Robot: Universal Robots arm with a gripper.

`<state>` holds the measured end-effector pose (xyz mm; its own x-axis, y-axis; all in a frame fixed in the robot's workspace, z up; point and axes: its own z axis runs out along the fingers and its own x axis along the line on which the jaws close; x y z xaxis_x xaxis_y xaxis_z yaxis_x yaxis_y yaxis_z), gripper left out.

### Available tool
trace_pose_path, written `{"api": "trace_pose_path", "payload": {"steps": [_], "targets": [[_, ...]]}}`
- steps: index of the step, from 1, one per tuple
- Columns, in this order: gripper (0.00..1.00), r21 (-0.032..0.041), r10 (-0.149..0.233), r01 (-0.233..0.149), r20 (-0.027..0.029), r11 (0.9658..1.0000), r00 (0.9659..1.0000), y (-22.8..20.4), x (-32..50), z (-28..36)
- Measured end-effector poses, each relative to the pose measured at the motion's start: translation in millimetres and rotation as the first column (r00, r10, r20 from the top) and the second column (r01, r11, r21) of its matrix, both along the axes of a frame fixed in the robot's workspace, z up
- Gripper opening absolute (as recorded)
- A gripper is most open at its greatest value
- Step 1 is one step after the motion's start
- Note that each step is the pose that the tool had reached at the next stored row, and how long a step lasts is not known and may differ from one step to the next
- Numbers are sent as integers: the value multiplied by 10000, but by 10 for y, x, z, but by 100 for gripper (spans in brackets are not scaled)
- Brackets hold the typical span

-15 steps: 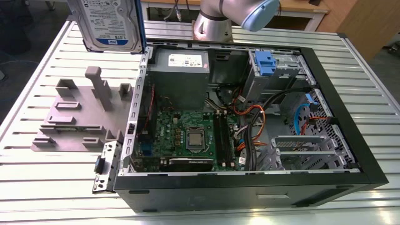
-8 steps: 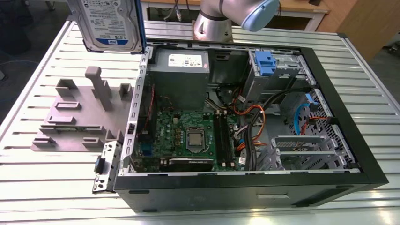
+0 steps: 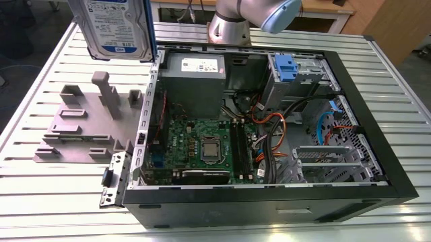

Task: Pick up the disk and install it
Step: 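Pick up the disk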

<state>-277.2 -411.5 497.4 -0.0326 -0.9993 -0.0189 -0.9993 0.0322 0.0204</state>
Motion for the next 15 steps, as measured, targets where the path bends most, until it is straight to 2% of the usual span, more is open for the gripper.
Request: {"api": "trace_pose_path", "payload": {"steps": [4,6,15], "targets": [[36,0,0,0,-2,10000,10000,-90,1,-2],[36,2,0,0,-2,10000,10000,-110,21,-4],[36,1,19,-19,-58,10000,10000,-119,271,-11]]}}
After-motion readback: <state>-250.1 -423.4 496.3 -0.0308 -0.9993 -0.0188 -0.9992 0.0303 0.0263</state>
